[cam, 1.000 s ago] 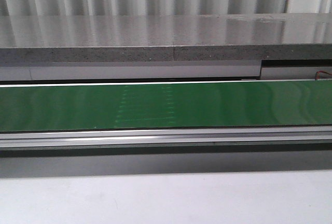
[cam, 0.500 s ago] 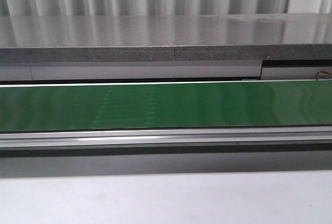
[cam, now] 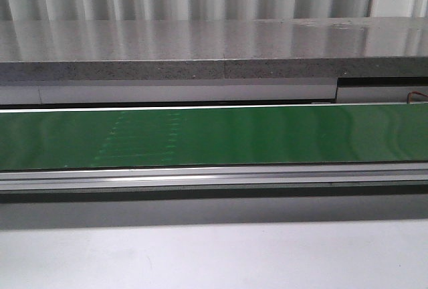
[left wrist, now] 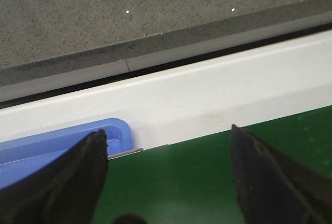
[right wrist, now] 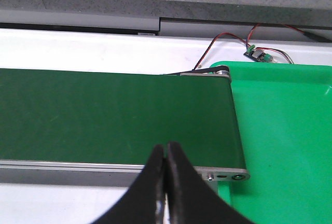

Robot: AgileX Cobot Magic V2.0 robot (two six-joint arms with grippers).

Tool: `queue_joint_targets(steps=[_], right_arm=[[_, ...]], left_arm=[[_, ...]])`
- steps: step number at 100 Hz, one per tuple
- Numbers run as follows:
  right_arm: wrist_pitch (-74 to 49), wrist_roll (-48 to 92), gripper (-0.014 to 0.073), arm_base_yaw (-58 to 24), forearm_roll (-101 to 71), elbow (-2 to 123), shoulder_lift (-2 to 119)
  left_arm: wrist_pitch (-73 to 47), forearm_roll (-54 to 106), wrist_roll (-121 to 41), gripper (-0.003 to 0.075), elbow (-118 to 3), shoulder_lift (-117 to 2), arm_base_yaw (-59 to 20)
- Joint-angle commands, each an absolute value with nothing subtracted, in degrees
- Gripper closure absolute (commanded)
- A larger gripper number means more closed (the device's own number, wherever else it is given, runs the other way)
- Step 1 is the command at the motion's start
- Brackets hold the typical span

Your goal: Move button from right to left

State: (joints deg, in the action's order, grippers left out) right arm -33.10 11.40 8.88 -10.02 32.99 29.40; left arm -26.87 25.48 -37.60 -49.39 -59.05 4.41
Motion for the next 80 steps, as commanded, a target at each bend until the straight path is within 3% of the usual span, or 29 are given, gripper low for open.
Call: queue_joint_targets(steps=[1, 26, 38, 64, 80], right_arm=[[-29.28, 11.68, 0.0661, 8.75, -10.12, 34.63, 29.56], [-29.28, 11.68, 0.0661, 8.75, -10.12, 34.63, 29.56], [-29.28, 11.68, 0.0661, 8.75, -10.12, 34.63, 29.56], [-29.33, 11.68, 0.0661, 8.75, -10.12, 34.63, 29.56], [-29.33, 11.68, 0.0661, 8.75, -10.12, 34.63, 29.56]], left_arm=[[-20.25, 29.22, -37.35, 0.0247, -46.77, -53.43, 3.07], [-18.86, 33.47, -37.26, 0.0286, -37.53, -40.05, 2.37], [-19.00, 33.50, -37.26, 0.0388, -34.84, -34.93, 2.37], [-20.56, 33.58, -37.26, 0.0741, -32.83, -30.78, 2.37], [-20.56, 33.58, -37.26, 0.0740, -32.83, -30.78, 2.37]])
